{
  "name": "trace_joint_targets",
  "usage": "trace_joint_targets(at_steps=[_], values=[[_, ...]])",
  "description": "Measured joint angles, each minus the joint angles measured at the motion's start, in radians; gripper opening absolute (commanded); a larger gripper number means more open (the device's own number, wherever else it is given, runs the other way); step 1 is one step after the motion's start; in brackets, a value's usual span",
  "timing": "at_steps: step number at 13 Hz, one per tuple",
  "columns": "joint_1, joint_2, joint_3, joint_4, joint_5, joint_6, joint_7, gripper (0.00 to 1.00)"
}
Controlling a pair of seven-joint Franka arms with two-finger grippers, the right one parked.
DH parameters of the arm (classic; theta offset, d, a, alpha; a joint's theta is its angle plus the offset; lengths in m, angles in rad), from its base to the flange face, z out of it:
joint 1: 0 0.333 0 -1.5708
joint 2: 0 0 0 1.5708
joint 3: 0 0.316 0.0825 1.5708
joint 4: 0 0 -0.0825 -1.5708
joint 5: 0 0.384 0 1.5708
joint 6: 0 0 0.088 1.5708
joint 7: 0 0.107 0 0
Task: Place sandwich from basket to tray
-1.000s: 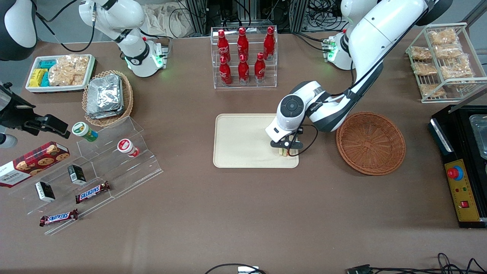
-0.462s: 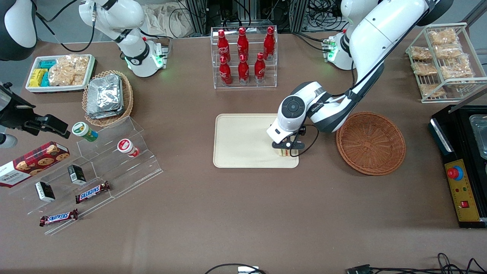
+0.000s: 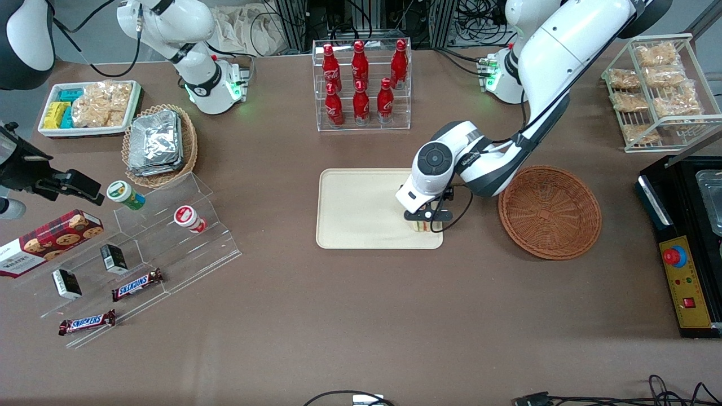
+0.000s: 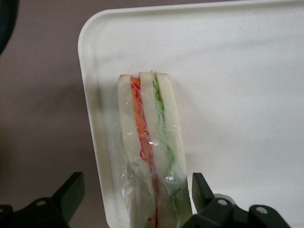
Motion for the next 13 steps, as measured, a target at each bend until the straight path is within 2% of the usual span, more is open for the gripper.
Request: trace_joint_targets(at_steps=[4, 8, 10, 13], values=[[0.001, -0.02, -0.005, 0.046, -0.003, -0.048, -0.037, 1.0], [0.005, -0.138, -0.018, 0.313, -0.111, -0.426, -0.034, 1.0], [0.005, -0.226, -0.009, 0.412, -0.159, -0.547, 0.013, 1.0], [-0.003, -0.396, 0.122, 0.422, -0.254, -0.622, 0.155, 1.0]])
